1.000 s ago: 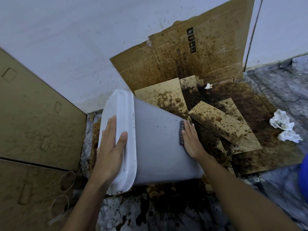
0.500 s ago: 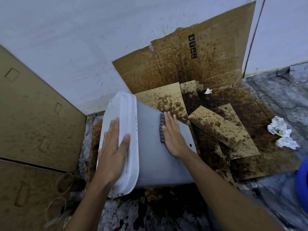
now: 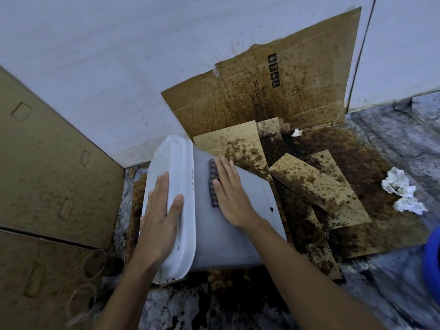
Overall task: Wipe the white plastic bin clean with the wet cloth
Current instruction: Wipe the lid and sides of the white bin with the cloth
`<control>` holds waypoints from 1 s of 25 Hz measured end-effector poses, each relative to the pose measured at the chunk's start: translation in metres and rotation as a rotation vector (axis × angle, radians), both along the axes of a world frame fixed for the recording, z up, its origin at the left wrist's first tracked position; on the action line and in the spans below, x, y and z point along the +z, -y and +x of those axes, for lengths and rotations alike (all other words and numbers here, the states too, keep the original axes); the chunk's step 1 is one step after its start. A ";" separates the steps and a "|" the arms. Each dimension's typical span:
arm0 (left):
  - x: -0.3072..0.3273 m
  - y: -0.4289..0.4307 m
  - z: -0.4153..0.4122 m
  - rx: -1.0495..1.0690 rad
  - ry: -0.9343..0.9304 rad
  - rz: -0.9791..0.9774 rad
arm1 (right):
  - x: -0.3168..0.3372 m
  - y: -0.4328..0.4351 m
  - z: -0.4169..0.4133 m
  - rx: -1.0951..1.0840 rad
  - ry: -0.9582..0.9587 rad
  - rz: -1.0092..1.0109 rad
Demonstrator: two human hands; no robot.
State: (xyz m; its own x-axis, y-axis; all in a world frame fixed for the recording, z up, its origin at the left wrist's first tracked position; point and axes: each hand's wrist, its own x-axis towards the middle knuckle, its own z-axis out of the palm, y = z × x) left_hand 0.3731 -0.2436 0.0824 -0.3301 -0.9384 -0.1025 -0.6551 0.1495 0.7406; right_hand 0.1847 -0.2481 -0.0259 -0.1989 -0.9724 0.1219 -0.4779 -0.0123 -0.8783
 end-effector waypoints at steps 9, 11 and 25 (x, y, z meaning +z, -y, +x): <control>-0.007 0.005 0.009 0.006 -0.043 0.013 | -0.081 -0.027 -0.056 -0.184 0.007 0.265; -0.008 0.005 0.009 0.008 -0.043 0.015 | -0.092 -0.030 -0.066 -0.217 0.070 0.341; -0.003 0.002 0.001 0.004 -0.024 0.005 | 0.009 0.009 -0.005 -0.006 -0.047 0.037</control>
State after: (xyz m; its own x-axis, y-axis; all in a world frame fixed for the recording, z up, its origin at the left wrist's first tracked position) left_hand 0.3737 -0.2459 0.0793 -0.3287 -0.9393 -0.0989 -0.6375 0.1433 0.7570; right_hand 0.1800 -0.2566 -0.0166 -0.1998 -0.9752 0.0952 -0.5185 0.0228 -0.8547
